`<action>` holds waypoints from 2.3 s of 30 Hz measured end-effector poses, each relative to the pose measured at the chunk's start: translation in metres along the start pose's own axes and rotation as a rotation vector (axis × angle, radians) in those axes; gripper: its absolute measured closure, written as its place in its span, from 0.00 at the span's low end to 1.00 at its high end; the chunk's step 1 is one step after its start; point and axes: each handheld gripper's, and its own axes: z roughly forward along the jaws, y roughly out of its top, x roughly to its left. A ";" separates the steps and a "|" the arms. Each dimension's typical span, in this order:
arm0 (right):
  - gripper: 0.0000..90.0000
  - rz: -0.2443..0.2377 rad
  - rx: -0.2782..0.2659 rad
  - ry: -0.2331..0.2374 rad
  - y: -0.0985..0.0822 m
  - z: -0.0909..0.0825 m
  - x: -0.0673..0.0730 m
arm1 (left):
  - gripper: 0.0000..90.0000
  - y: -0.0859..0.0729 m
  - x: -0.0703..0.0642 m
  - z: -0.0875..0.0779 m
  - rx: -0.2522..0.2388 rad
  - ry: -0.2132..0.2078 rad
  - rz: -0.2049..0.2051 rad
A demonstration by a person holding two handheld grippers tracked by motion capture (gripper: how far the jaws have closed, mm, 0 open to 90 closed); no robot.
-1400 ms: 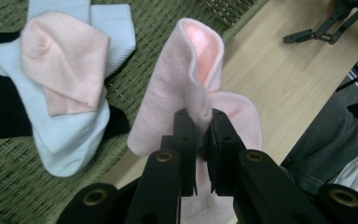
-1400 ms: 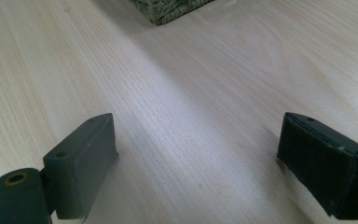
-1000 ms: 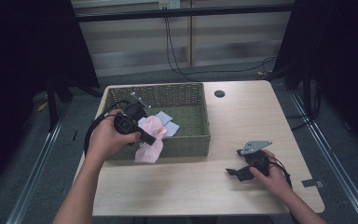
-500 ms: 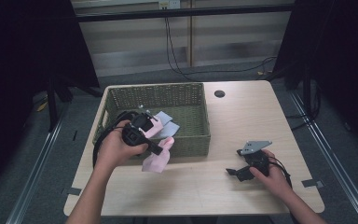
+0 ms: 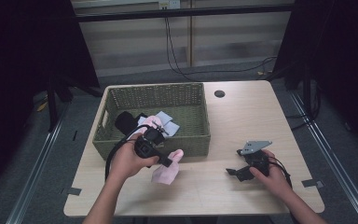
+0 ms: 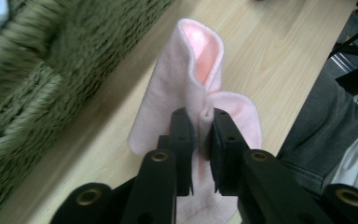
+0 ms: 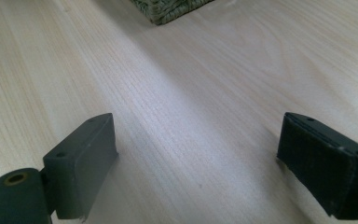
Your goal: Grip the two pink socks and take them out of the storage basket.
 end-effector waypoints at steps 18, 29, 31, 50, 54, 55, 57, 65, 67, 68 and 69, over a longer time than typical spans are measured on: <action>0.12 0.000 0.000 0.000 0.000 0.000 0.000 | 0.66 0.020 -0.001 -0.038 -0.119 -0.018 0.021; 0.12 0.000 0.000 0.000 0.000 0.000 0.000 | 0.54 0.038 0.025 -0.063 -0.156 0.099 -0.028; 0.12 -0.001 0.000 0.000 0.000 0.000 0.000 | 0.50 0.039 0.033 -0.067 -0.172 0.116 -0.040; 0.12 0.003 -0.001 0.000 0.000 0.000 0.000 | 0.44 0.050 0.085 -0.057 -0.163 0.240 -0.096; 0.12 0.004 -0.001 0.000 0.000 0.000 0.000 | 0.43 0.051 0.095 -0.050 -0.164 0.246 -0.117; 0.12 0.004 -0.001 0.000 0.000 0.000 0.000 | 0.43 0.050 0.098 -0.048 -0.165 0.248 -0.122; 0.12 0.004 -0.001 0.001 0.000 0.000 0.000 | 0.43 0.050 0.103 -0.045 -0.161 0.245 -0.134; 0.12 0.000 -0.004 -0.001 0.000 0.000 0.000 | 0.39 0.047 0.128 -0.032 -0.144 0.276 -0.174; 0.12 0.000 -0.004 -0.001 0.000 0.000 0.000 | 0.39 0.047 0.132 -0.027 -0.138 0.277 -0.185; 0.12 0.000 -0.004 -0.001 0.000 0.000 0.000 | 0.39 0.046 0.135 -0.025 -0.138 0.272 -0.193; 0.12 0.000 -0.004 -0.001 0.000 0.000 0.000 | 0.39 0.045 0.138 -0.023 -0.133 0.274 -0.200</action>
